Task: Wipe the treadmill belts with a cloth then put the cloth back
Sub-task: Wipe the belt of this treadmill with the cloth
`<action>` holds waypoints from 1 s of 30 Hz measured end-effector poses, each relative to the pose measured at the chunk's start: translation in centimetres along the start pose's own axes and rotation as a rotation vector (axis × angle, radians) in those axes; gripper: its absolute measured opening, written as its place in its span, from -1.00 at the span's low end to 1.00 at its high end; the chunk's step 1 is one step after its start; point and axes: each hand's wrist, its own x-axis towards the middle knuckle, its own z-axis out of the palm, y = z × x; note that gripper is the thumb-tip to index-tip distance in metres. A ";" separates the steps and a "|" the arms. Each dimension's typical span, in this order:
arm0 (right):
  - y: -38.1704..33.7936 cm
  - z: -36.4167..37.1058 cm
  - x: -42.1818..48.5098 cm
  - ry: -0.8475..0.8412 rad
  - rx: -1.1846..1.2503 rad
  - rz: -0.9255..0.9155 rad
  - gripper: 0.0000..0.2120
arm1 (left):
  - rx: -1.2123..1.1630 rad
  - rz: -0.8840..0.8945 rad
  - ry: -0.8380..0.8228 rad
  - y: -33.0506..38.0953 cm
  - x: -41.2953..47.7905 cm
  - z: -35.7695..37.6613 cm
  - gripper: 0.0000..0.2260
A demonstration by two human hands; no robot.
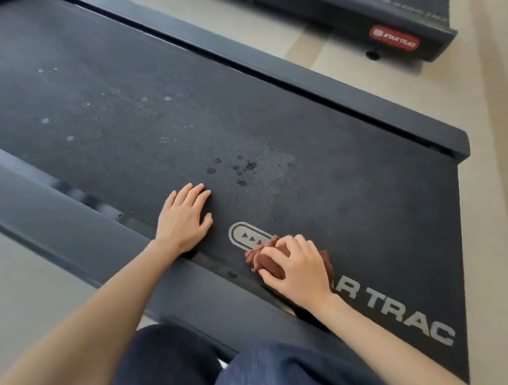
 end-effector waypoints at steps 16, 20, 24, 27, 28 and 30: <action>8.8 3.4 21.7 0.077 -0.001 0.367 -0.66 | -0.069 0.037 0.038 -0.6 1.6 1.4 -0.45; 11.1 4.0 26.5 0.062 0.001 0.362 -0.64 | -0.079 0.034 0.067 -0.7 1.8 1.5 -0.50; 11.3 4.3 28.6 0.073 -0.004 0.346 -0.63 | -0.092 0.032 0.084 -0.9 1.9 1.6 -0.52; 10.6 4.2 28.1 0.069 -0.005 0.304 -0.65 | -0.090 0.032 0.076 -0.8 1.9 1.5 -0.52; 10.1 4.1 27.8 0.063 -0.006 0.265 -0.66 | -0.086 0.029 0.074 -0.8 1.8 1.4 -0.52; 9.0 4.3 27.3 0.053 -0.010 0.187 -0.67 | -0.080 0.031 0.083 -0.8 1.9 1.4 -0.53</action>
